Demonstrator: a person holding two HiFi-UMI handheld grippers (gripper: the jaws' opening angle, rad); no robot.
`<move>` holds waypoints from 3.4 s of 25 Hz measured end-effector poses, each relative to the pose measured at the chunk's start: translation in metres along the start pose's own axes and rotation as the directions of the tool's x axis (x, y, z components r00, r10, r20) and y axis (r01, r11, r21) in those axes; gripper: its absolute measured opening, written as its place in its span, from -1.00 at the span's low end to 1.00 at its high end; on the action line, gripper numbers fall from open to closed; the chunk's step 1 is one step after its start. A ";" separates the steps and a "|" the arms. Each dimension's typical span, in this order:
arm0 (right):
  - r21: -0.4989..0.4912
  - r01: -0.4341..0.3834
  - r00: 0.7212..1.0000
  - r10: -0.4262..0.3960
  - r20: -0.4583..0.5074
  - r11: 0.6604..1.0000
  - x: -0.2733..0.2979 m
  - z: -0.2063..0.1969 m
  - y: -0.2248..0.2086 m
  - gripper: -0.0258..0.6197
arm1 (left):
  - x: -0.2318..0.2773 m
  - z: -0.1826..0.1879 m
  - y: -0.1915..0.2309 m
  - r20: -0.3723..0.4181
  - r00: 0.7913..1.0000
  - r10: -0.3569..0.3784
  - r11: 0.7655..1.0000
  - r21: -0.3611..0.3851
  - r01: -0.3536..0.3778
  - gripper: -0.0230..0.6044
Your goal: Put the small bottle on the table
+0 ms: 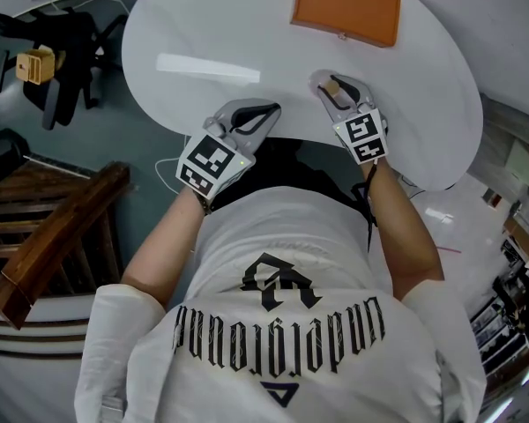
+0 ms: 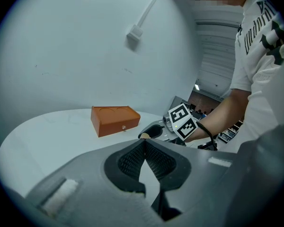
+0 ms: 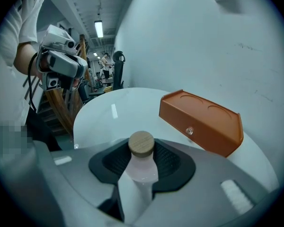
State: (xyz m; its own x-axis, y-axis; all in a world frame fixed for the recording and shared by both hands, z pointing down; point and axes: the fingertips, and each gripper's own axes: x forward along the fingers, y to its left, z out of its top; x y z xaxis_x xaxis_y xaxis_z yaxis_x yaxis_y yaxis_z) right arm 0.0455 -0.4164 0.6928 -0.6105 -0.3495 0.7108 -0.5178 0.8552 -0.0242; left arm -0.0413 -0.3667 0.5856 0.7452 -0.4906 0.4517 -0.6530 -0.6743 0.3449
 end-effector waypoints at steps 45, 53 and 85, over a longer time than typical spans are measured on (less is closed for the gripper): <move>-0.036 -0.062 0.911 0.071 0.405 0.997 -0.232 0.103 0.024 -0.92 | -0.031 0.098 -0.105 0.203 0.970 0.132 0.978 0.130 -0.160 -0.90; -0.061 -0.044 0.892 0.067 0.448 0.997 -0.266 0.122 0.034 -0.92 | -0.068 0.123 -0.114 0.264 0.949 0.170 0.965 0.150 -0.215 -0.90; -0.002 0.050 0.865 -0.042 0.499 0.999 -0.302 0.137 0.140 -0.92 | -0.171 0.110 -0.162 0.308 0.949 0.072 0.960 0.238 -0.150 -0.90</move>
State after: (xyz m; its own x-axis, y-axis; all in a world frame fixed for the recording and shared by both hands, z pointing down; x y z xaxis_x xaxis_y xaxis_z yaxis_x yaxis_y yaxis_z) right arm 0.0755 -0.2439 0.3781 -0.8056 -0.5298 0.2651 -0.5464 0.8374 0.0133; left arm -0.0480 -0.2340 0.3619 0.7018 -0.6839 0.1995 -0.7061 -0.7048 0.0679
